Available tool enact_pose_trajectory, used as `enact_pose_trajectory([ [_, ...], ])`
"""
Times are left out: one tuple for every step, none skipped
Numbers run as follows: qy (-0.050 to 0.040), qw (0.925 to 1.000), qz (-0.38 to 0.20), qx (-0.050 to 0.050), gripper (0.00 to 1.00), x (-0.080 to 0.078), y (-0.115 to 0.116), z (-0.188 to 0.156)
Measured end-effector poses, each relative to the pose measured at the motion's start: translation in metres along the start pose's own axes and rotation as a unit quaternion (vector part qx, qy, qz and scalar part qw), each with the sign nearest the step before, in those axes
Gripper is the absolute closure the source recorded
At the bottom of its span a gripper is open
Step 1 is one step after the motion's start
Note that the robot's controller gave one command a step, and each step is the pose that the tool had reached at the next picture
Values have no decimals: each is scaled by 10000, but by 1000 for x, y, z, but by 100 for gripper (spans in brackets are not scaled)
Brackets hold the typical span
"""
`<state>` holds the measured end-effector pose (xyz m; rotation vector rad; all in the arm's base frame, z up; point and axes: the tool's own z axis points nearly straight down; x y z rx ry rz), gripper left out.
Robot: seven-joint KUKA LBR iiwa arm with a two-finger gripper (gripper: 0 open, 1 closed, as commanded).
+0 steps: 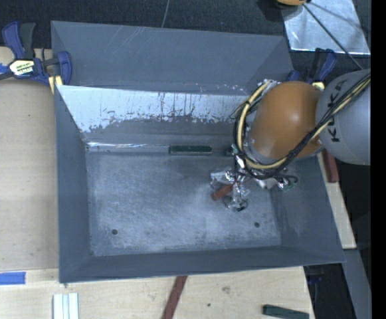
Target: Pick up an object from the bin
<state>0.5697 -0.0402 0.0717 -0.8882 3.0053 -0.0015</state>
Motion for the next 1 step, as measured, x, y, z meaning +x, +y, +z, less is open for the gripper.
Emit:
enact_pose_trajectory([
  [-1,9997,-246,7,100,-11,-15,-166],
])
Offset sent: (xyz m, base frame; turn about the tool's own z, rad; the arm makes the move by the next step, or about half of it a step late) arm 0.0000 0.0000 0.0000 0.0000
